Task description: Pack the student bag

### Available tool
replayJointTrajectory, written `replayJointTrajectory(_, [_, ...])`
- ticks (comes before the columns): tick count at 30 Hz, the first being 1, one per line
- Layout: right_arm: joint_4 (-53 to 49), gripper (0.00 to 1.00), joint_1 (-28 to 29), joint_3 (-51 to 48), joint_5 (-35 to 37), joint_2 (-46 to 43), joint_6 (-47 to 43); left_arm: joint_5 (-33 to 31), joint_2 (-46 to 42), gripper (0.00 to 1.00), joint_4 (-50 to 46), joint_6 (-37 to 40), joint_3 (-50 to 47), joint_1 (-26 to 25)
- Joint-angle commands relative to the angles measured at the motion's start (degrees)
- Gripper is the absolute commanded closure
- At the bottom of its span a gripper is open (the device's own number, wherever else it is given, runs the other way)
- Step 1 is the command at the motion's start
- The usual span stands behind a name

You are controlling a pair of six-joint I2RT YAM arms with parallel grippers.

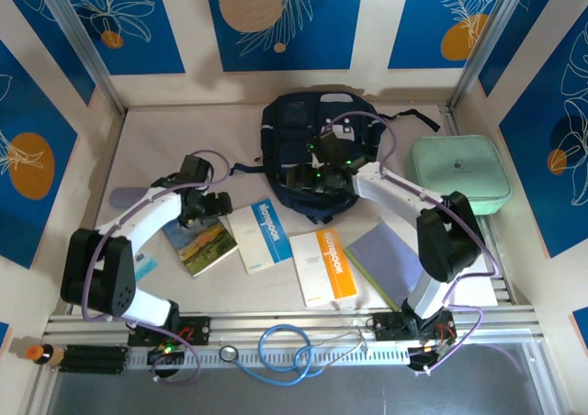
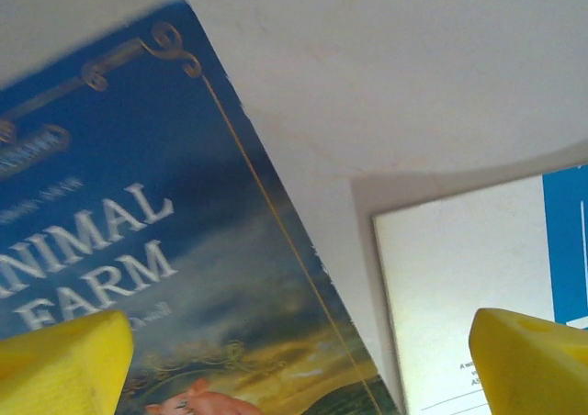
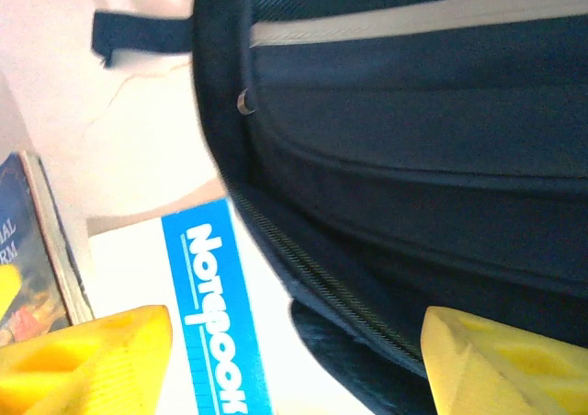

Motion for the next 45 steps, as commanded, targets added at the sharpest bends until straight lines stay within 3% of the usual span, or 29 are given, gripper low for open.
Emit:
replayJointTrajectory(1, [0.3, 0.28, 1.8, 3.4, -1.4, 1.4, -1.4, 7.0, 2.4, 0.08, 3.5, -3.1, -1.5, 0.4])
replayJointTrajectory(9, [0.3, 0.29, 2.8, 4.5, -2.5, 4.0, -0.1, 23.7, 9.2, 0.11, 12.2, -5.0, -1.5, 0.4])
replayJointTrajectory(14, [0.3, 0.29, 3.6, 6.1, -4.9, 6.2, -1.2, 20.2, 5.7, 0.10, 7.0, -2.7, 1.0, 2.0])
replayJointTrajectory(21, [-2.7, 0.32, 9.5, 15.1, -5.4, 14.7, -4.0, 10.2, -3.4, 0.02, -1.7, -2.7, -1.7, 11.8])
replayJointTrajectory(28, [-5.6, 0.46, 14.1, 26.6, -10.8, 25.0, -5.5, 15.8, -7.9, 0.03, 2.8, -8.0, -10.1, 21.5])
replayJointTrajectory(36, [-11.5, 0.59, 16.4, 37.1, -10.1, 34.6, -7.7, 17.4, -6.3, 0.13, 4.9, -7.6, -12.2, 22.0])
replayJointTrajectory(45, [-13.5, 0.68, 16.5, 39.7, -11.2, 38.6, -8.2, 20.1, -4.1, 0.17, 7.2, -7.1, -13.5, 22.0])
